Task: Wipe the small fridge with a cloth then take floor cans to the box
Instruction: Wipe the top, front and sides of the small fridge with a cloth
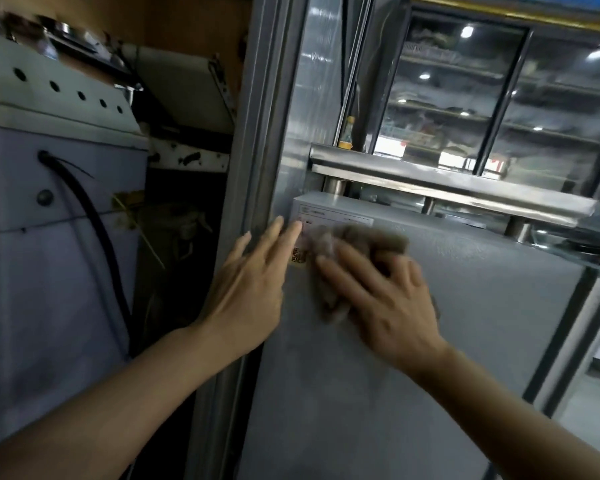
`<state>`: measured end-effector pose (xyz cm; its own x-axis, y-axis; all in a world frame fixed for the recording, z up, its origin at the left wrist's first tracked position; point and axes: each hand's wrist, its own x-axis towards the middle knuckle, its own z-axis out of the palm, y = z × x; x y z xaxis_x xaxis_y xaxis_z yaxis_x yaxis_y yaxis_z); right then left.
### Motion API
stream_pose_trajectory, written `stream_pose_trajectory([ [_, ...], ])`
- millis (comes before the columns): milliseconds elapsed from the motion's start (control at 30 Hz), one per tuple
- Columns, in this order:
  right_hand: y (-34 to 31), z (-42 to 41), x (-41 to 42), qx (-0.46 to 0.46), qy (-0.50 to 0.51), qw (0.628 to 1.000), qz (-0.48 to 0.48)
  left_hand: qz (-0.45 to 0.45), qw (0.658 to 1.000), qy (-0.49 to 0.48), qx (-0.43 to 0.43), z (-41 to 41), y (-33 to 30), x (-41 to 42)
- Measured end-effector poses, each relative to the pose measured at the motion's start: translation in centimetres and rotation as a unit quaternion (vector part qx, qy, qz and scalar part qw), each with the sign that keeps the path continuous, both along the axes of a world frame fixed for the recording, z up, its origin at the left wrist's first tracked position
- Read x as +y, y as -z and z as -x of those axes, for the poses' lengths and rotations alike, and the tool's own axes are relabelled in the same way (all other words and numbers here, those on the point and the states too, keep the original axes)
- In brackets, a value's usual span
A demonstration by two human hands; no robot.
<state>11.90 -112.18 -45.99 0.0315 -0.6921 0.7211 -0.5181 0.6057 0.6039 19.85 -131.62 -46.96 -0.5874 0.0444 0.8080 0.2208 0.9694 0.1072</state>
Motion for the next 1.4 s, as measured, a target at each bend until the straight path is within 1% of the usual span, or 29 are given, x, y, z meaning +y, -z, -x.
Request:
stream_pose_trajectory([
  [33, -0.7, 0.3, -0.3, -0.004, 0.004, 0.999, 0.053, -0.015, 1.000, 0.006, 0.000, 0.0, 0.4, 0.1],
  [67, -0.6, 0.5, -0.7, -0.005, 0.009, 0.996, 0.085, -0.031, 0.999, 0.015, 0.000, 0.0, 0.8, 0.3],
  [100, 0.2, 0.5, -1.0, -0.001, 0.011, 0.996, 0.093, -0.049, 0.998, 0.026, 0.000, 0.0, 1.2, 0.4],
  [133, 1.6, 0.4, -1.3, 0.005, 0.008, 0.997, 0.078, -0.067, 0.997, 0.036, 0.001, -0.2, 1.5, 0.5],
  [167, 3.2, 0.3, -1.3, 0.010, 0.003, 0.999, 0.043, -0.082, 0.996, 0.045, 0.000, -0.4, 1.8, 0.5],
  [233, 5.5, -0.3, -0.9, 0.007, -0.002, 0.998, -0.055, -0.105, 0.993, 0.057, -0.002, -0.9, 2.3, 0.2],
  [267, 5.6, -0.5, -0.8, 0.003, 0.002, 0.996, -0.092, -0.117, 0.991, 0.060, -0.003, -1.2, 2.5, 0.0],
  [333, 4.1, -0.7, -1.1, 0.000, 0.008, 0.993, -0.114, -0.143, 0.987, 0.068, -0.006, -1.7, 2.7, -0.5],
  [367, 2.9, -0.8, -1.7, 0.001, 0.010, 0.995, -0.101, -0.156, 0.985, 0.073, -0.002, -2.0, 2.8, -0.7],
  [467, -1.2, -0.9, -4.3, 0.010, 0.003, 1.000, -0.023, -0.180, 0.980, 0.078, 0.012, -2.3, 3.0, -1.0],
  [533, -2.9, -0.9, -5.8, 0.026, 0.011, 1.000, -0.004, -0.199, 0.976, 0.081, 0.019, -2.3, 3.2, -0.9],
  [667, -2.7, -0.4, -7.1, 0.040, 0.007, 0.998, 0.050, -0.210, 0.974, 0.067, 0.044, -2.1, 4.5, -1.0],
  [733, -1.3, 0.0, -7.4, 0.039, 0.003, 0.996, 0.082, -0.211, 0.974, 0.053, 0.055, -1.9, 5.2, -1.1],
  [767, 0.1, 0.2, -7.2, 0.033, -0.004, 0.996, 0.081, -0.212, 0.974, 0.048, 0.055, -1.9, 5.5, -1.0],
  [800, 1.9, 0.3, -7.0, 0.028, -0.013, 0.998, 0.058, -0.214, 0.974, 0.043, 0.055, -1.9, 5.9, -1.0],
  [833, 4.2, 0.2, -6.4, 0.024, -0.016, 0.999, 0.014, -0.216, 0.974, 0.040, 0.055, -1.9, 6.3, -0.9],
  [933, 12.0, -0.6, -4.1, 0.002, 0.013, 0.989, -0.150, -0.212, 0.976, 0.032, 0.040, -2.4, 7.7, -0.7],
  [1000, 15.2, -0.9, -2.8, -0.027, 0.029, 0.980, -0.195, -0.196, 0.980, 0.029, 0.025, -2.9, 8.6, -0.6],
  [1067, 15.5, -1.1, -2.3, -0.028, 0.020, 0.978, -0.203, -0.187, 0.982, 0.031, 0.009, -3.3, 9.0, -0.4],
  [1133, 13.5, -1.4, -1.8, -0.017, -0.003, 0.984, -0.180, -0.186, 0.982, 0.037, -0.006, -3.5, 8.9, -0.1],
  [1167, 11.7, -1.4, -1.5, -0.017, -0.010, 0.990, -0.139, -0.190, 0.981, 0.041, -0.010, -3.5, 8.7, 0.0],
  [1233, 7.1, -0.9, -0.8, -0.014, -0.004, 1.000, -0.026, -0.196, 0.979, 0.047, -0.017, -3.2, 8.3, 0.4],
  [1300, 3.2, 0.0, 0.0, -0.002, 0.015, 0.999, 0.052, -0.190, 0.980, 0.051, -0.021, -2.6, 8.2, 1.2],
  [1333, 2.3, 0.4, 0.2, 0.006, 0.018, 0.997, 0.072, -0.182, 0.982, 0.051, -0.024, -2.2, 8.4, 1.7],
  [1400, 3.3, 0.9, 0.1, 0.006, -0.001, 0.995, 0.097, -0.166, 0.984, 0.046, -0.040, -1.6, 9.0, 2.8],
])
